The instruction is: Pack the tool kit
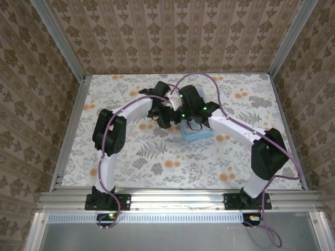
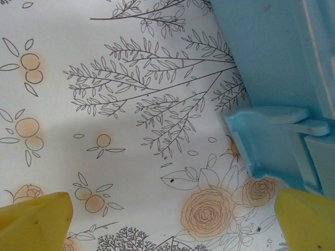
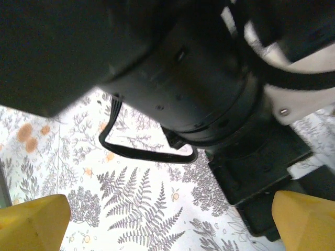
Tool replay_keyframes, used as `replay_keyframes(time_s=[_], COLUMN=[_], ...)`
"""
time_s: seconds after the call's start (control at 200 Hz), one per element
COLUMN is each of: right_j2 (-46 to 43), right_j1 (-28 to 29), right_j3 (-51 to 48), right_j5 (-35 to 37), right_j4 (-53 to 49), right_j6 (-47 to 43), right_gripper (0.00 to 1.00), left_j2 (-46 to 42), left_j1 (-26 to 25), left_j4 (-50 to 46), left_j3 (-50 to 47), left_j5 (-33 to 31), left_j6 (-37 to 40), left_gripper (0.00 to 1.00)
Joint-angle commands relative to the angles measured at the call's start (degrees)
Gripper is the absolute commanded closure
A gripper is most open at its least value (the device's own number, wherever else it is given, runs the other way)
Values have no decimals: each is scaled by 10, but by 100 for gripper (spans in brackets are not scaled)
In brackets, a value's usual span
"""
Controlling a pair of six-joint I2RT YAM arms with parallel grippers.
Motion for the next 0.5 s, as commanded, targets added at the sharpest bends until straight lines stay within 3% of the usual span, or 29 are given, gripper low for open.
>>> replay_keyframes(time_s=[0.0, 0.22, 0.34, 0.495], right_j2=[-61, -97, -59, 14], right_j1=[-28, -141, -183, -205], right_j3=[16, -19, 6, 45], right_j5=[-6, 100, 159, 156], right_j4=[4, -38, -98, -139], right_j6=[-2, 28, 32, 26], right_gripper=[0, 0, 0, 0], left_j2=[10, -22, -43, -77], left_j1=[-1, 12, 24, 43], left_j4=[-12, -2, 9, 50], left_j3=[9, -25, -54, -113], left_j5=[1, -10, -7, 26], left_j6=[3, 4, 2, -11], left_gripper=[0, 0, 0, 0])
